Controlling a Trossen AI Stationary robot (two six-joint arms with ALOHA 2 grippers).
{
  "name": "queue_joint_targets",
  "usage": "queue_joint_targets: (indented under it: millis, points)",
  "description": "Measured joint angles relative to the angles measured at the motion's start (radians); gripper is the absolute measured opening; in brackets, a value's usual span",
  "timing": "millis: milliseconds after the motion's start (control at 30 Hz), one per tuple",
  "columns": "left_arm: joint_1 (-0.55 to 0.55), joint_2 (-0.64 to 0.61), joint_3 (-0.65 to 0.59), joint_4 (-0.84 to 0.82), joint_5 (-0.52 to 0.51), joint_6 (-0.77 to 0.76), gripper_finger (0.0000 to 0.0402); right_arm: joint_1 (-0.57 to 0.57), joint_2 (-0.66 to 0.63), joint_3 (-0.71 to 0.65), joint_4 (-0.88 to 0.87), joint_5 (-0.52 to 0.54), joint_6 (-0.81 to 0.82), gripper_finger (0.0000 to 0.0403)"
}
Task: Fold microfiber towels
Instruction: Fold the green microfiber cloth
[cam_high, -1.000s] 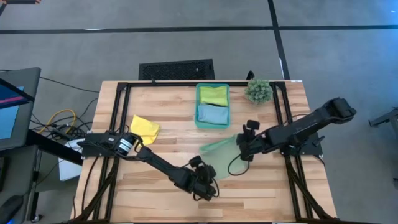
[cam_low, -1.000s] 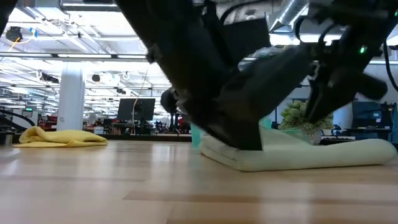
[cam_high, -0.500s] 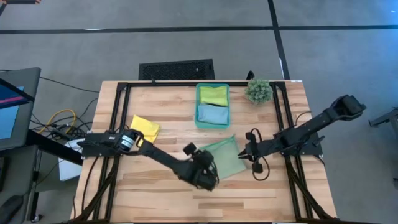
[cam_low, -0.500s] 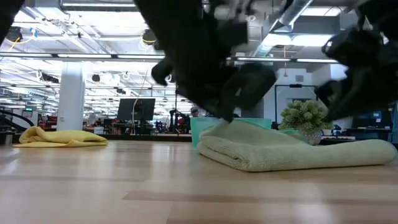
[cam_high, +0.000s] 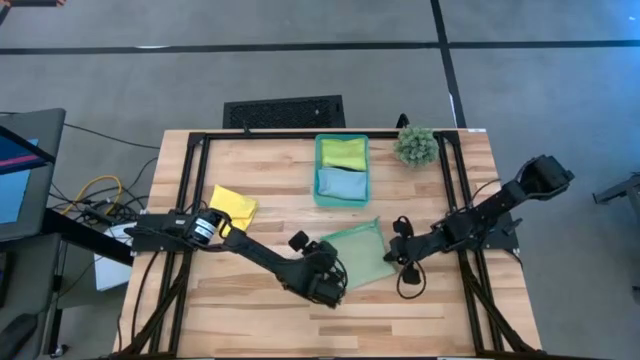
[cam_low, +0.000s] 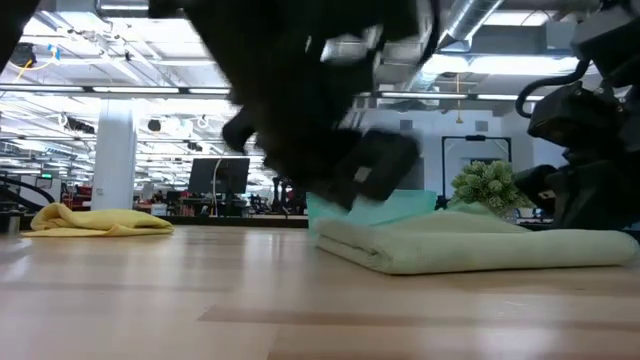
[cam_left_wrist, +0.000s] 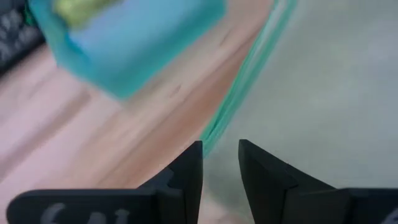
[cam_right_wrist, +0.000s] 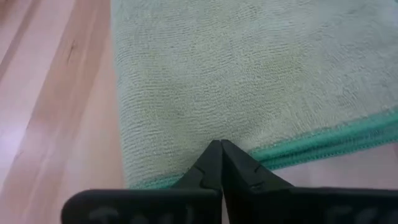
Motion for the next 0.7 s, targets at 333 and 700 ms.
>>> queue_joint_targets:
  millis: [333,700]
  points:
    - [0.006,0.000,0.170,0.000,-0.070,0.202,0.0096,-0.007,-0.262,0.061,-0.206,0.076,0.017,0.0013]
    - [0.042,0.000,0.013,-0.021,0.037,0.060,0.0096,-0.277,-0.132,0.025,-0.039,0.143,-0.115,0.0005]
